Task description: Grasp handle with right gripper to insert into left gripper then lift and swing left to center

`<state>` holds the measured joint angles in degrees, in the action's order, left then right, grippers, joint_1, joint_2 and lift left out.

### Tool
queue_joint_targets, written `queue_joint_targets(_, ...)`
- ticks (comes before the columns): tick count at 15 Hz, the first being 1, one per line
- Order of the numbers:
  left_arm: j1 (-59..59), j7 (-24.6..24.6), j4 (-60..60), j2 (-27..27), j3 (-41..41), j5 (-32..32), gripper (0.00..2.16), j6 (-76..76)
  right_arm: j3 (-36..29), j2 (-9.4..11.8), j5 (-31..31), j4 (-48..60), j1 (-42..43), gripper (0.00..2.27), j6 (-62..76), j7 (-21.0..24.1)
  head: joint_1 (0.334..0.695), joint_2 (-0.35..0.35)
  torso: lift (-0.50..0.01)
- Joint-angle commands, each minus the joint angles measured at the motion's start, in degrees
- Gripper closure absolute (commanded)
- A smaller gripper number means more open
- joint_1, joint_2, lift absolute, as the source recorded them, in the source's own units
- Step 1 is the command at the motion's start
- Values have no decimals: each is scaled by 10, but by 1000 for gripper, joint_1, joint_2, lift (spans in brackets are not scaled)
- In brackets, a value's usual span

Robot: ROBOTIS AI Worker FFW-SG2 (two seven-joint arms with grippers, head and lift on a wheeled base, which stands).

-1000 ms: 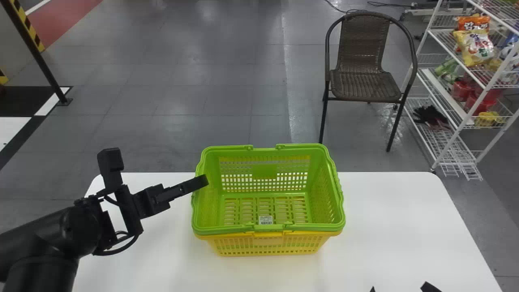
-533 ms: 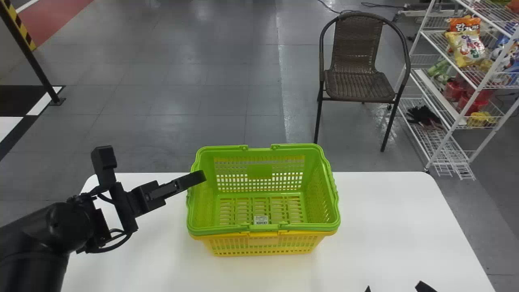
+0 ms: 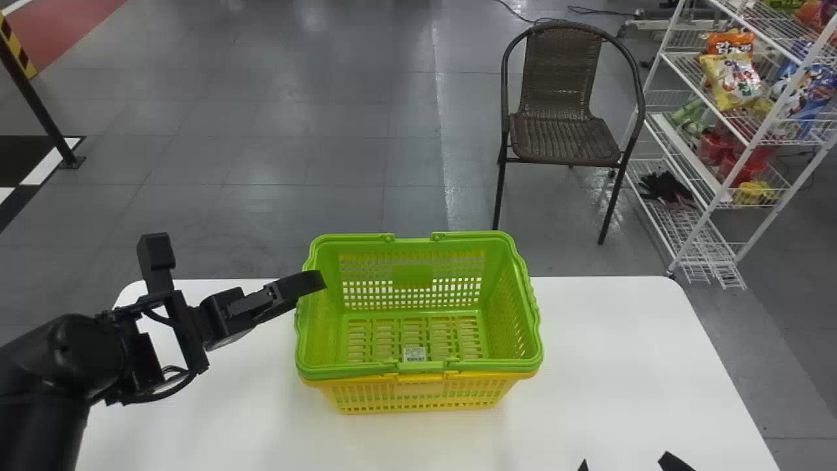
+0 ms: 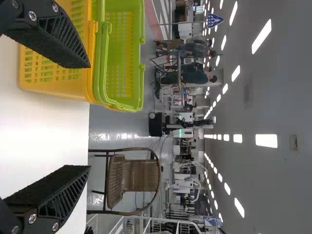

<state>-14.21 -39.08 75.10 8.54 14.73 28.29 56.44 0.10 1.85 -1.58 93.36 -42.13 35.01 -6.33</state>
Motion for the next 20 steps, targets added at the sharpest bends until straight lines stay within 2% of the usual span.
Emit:
queue_joint_targets(1,-6,0,-7,3,3,14,147,7,0,0,-1,-1,1,73,-2,0,695,-21,0)
queue_joint_targets(10,-35,-14,-9,17,6,86,147,77,-4,1,-4,-8,5,73,7,0,695,-38,0)
queue_joint_targets(16,-105,-57,-98,17,-15,83,147,93,-6,1,-6,-12,5,73,16,0,695,-67,0)
queue_joint_targets(20,-147,-80,-145,20,-59,76,147,103,-9,1,-7,-20,8,73,19,0,695,-94,0)
